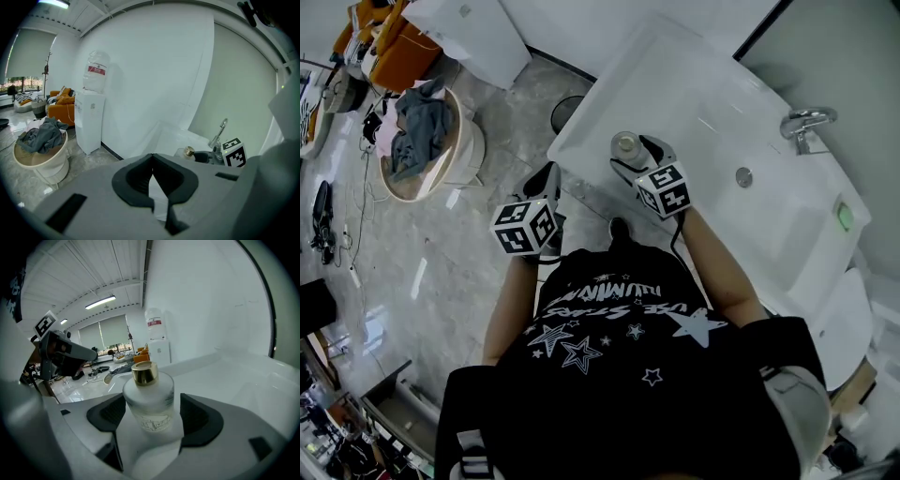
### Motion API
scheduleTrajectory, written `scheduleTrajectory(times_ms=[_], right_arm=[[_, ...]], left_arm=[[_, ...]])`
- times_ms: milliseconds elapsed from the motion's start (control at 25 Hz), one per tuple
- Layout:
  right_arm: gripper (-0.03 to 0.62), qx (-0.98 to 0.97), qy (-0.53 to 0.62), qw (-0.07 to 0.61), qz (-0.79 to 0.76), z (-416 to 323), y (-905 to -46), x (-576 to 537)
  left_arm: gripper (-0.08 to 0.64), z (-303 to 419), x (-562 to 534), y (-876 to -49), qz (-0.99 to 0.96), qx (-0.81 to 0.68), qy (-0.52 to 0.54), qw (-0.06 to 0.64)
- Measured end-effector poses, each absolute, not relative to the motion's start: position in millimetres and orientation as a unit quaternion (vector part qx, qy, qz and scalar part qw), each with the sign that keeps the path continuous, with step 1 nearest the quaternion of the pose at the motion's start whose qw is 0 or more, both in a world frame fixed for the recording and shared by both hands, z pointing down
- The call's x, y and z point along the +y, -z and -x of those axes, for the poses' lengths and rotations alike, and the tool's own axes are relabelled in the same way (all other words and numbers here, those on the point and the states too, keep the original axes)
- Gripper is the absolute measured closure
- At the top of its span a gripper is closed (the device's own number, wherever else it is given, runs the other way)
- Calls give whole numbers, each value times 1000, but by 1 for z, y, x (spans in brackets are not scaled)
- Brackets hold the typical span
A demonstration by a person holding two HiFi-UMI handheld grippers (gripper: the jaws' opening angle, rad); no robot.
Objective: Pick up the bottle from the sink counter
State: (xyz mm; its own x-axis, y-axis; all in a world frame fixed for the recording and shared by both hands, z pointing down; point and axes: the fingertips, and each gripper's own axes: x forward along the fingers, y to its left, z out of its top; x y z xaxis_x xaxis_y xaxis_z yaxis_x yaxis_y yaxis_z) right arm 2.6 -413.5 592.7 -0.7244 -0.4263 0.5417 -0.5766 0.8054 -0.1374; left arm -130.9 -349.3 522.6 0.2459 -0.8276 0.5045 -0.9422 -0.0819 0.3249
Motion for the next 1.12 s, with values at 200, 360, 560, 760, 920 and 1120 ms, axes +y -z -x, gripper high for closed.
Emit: scheduleTrajectory(times_ms=[200, 360, 560, 760, 920, 1120], right_arm=[[258, -919, -130, 265, -261, 8, -597, -417], [258, -921, -127, 274, -246, 14, -602, -420], [258, -922, -108, 290, -233, 21, -608, -423], [258, -922, -92, 300, -226, 28, -611, -425], [258, -923, -85, 300, -225, 30, -611, -427], [258, -921, -81, 302, -232, 29, -611, -428]], left_arm=[[551, 134, -349, -525, -721, -613, -93, 308], [552, 136, -349, -527, -716, -618, -92, 313], [552, 142, -348, -530, -709, -622, -90, 319], [552, 147, -345, -531, -707, -625, -92, 319], [551, 152, -342, -533, -703, -627, -92, 323], [551, 153, -337, -534, -703, -626, -93, 325]])
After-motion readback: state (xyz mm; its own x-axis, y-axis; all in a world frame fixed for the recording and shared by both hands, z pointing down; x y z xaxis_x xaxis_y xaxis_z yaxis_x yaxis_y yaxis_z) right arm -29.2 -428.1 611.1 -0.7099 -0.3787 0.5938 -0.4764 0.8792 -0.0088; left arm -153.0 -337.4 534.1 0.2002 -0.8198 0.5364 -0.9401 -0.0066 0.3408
